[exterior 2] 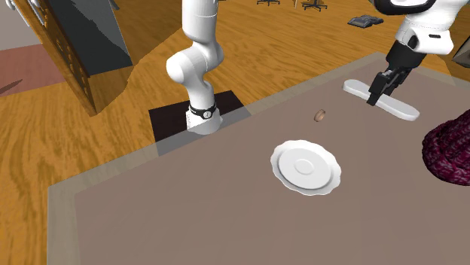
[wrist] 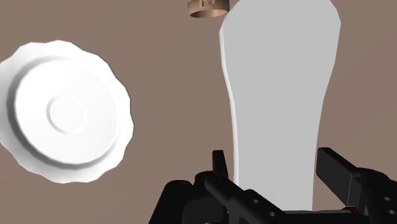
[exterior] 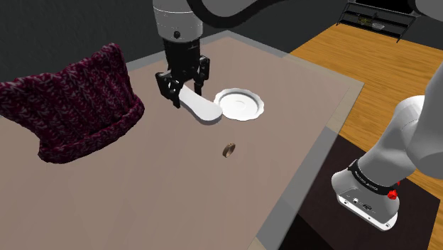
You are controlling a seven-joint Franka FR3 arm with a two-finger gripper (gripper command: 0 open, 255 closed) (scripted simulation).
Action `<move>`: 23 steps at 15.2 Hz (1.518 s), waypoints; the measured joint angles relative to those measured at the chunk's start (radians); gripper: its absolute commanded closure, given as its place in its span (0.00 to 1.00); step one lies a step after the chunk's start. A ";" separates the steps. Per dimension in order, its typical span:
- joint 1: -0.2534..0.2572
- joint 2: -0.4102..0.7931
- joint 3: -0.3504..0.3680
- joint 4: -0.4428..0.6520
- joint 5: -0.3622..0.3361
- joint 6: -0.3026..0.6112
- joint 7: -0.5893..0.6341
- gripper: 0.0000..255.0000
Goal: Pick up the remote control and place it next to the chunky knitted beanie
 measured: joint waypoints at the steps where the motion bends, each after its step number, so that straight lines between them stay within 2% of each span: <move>1: 0.000 0.003 0.000 -0.008 -0.001 0.011 0.001 1.00; 15: -0.003 0.039 -0.008 -0.149 -0.018 0.186 0.011 1.00; 23: 0.002 0.083 -0.014 -0.194 -0.036 0.272 0.024 1.00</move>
